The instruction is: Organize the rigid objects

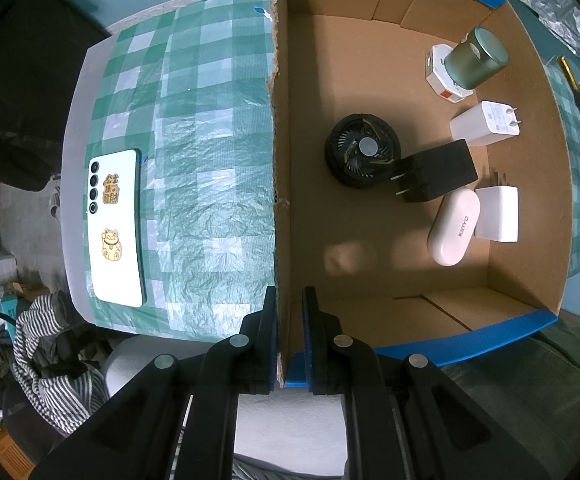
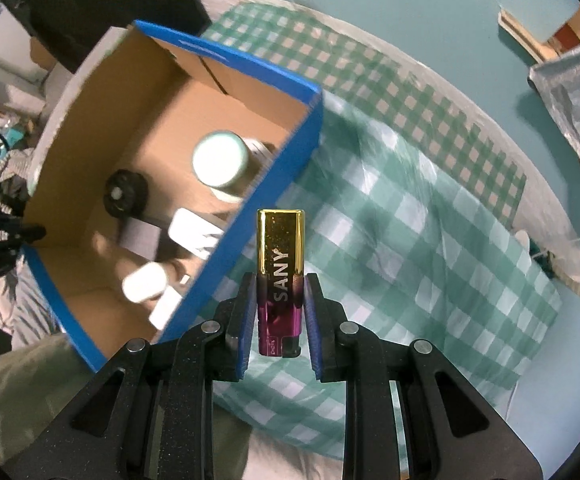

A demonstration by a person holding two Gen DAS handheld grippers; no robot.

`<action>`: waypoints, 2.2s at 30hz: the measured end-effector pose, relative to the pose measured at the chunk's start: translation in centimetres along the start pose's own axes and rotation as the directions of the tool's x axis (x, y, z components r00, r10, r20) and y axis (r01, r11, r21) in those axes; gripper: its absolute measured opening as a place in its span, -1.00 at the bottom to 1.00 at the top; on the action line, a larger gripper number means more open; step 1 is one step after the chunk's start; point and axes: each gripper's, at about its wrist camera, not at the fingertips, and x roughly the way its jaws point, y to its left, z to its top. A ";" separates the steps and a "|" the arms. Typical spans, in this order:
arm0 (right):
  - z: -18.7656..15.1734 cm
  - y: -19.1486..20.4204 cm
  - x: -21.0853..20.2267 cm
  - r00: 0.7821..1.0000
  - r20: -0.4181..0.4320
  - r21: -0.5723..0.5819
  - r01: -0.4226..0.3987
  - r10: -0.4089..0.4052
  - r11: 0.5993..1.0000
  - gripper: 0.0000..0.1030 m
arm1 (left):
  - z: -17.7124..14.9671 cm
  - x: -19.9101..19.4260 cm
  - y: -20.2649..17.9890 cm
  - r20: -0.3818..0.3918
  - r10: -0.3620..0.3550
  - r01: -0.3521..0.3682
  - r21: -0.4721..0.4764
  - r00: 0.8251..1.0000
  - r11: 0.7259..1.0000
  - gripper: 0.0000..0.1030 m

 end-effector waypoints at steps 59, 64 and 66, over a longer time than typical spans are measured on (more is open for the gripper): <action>2.3 4.7 -3.0 0.989 0.140 0.083 0.031 -0.042 0.996 0.26 | 0.9 -1.4 0.9 0.047 0.031 -0.030 -0.036 0.998 0.999 -0.37; 0.9 3.6 -5.7 0.977 0.194 0.156 0.052 -0.083 0.986 0.36 | 1.7 -2.9 1.2 0.095 0.053 -0.049 -0.049 0.994 0.998 -0.17; 0.2 3.1 -6.8 0.971 0.219 0.186 0.058 -0.099 0.981 0.37 | 2.0 -3.7 1.2 0.118 0.066 -0.060 -0.053 0.991 0.997 -0.01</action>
